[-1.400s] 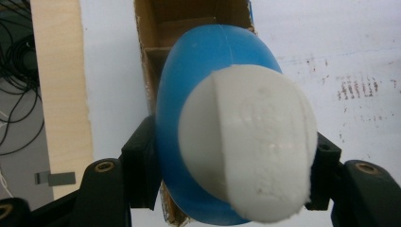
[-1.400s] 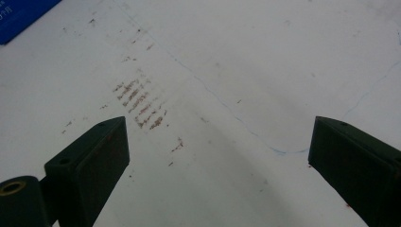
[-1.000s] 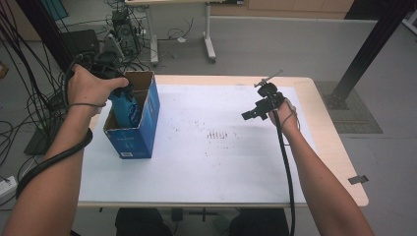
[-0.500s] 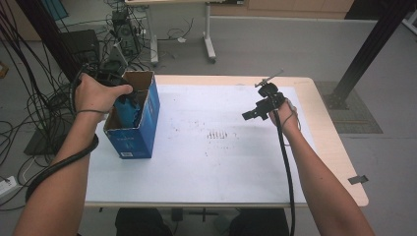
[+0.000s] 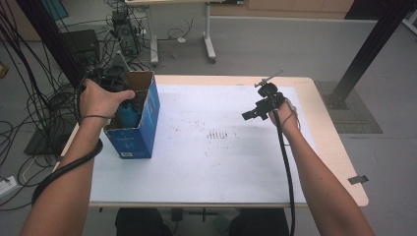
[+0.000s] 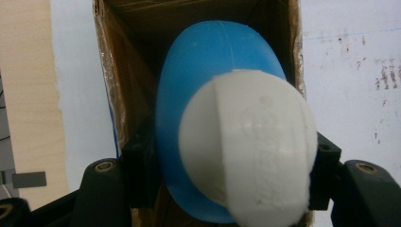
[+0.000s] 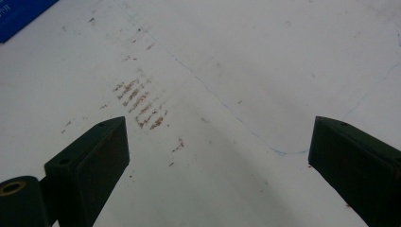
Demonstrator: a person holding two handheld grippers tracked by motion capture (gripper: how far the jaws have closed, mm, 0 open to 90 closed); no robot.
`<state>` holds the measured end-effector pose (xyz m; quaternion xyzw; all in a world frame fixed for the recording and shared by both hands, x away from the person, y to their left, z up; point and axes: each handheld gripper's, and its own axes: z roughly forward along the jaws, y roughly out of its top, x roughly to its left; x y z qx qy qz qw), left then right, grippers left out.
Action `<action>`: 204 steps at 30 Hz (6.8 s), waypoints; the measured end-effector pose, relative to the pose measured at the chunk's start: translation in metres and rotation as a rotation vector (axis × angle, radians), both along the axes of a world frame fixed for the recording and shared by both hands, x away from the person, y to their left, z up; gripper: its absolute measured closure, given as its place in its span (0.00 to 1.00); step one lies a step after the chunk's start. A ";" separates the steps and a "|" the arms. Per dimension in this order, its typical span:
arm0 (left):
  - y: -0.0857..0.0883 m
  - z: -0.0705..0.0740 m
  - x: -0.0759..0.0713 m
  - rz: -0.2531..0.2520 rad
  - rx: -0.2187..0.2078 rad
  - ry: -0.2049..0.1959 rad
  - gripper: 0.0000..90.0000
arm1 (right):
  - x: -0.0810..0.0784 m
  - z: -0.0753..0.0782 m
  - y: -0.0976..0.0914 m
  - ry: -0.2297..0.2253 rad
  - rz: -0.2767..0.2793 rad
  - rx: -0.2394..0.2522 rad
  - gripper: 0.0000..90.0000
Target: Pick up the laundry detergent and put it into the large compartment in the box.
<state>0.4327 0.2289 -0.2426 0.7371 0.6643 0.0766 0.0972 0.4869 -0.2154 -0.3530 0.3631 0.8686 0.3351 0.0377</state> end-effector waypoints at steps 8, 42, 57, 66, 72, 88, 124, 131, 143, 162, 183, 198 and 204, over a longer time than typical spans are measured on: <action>-0.001 -0.007 0.000 0.002 -0.001 0.003 0.43 | 0.000 0.000 0.001 0.000 0.000 0.001 0.06; 0.008 -0.024 -0.008 0.016 -0.020 0.023 0.43 | 0.000 -0.003 0.005 0.009 0.005 0.009 0.06; 0.007 -0.024 -0.008 0.018 -0.017 0.024 0.43 | 0.000 -0.004 0.003 0.009 0.003 0.011 0.06; 0.006 -0.024 -0.008 0.018 -0.018 0.025 0.43 | 0.000 -0.004 0.002 0.010 0.003 0.015 0.06; 0.007 -0.024 -0.008 0.018 -0.021 0.027 0.43 | 0.000 -0.004 0.002 0.011 0.002 0.012 0.06; 0.007 -0.024 -0.008 0.019 -0.021 0.028 0.42 | -0.001 -0.003 0.002 0.007 0.002 0.017 0.06; 0.007 -0.024 -0.009 0.019 -0.020 0.033 0.43 | -0.001 -0.003 0.003 0.011 0.002 0.013 0.06; 0.007 -0.024 -0.009 0.013 -0.018 0.036 0.42 | 0.000 -0.004 0.005 0.012 0.007 0.006 0.06; 0.007 -0.024 -0.009 0.008 -0.022 0.044 0.41 | 0.001 -0.006 0.005 0.013 0.008 0.004 0.06; 0.007 -0.014 -0.011 0.003 -0.013 0.031 0.34 | 0.000 -0.005 0.007 0.007 0.013 0.004 0.06; 0.002 0.022 -0.018 -0.012 0.004 -0.004 0.26 | -0.002 -0.001 0.005 -0.003 0.013 0.001 0.06; -0.010 0.062 -0.031 -0.043 0.001 -0.064 0.12 | -0.003 0.002 0.004 -0.012 0.012 -0.003 0.06; -0.020 0.078 -0.038 -0.041 0.008 -0.095 0.10 | -0.003 0.002 0.004 -0.011 0.013 -0.004 0.06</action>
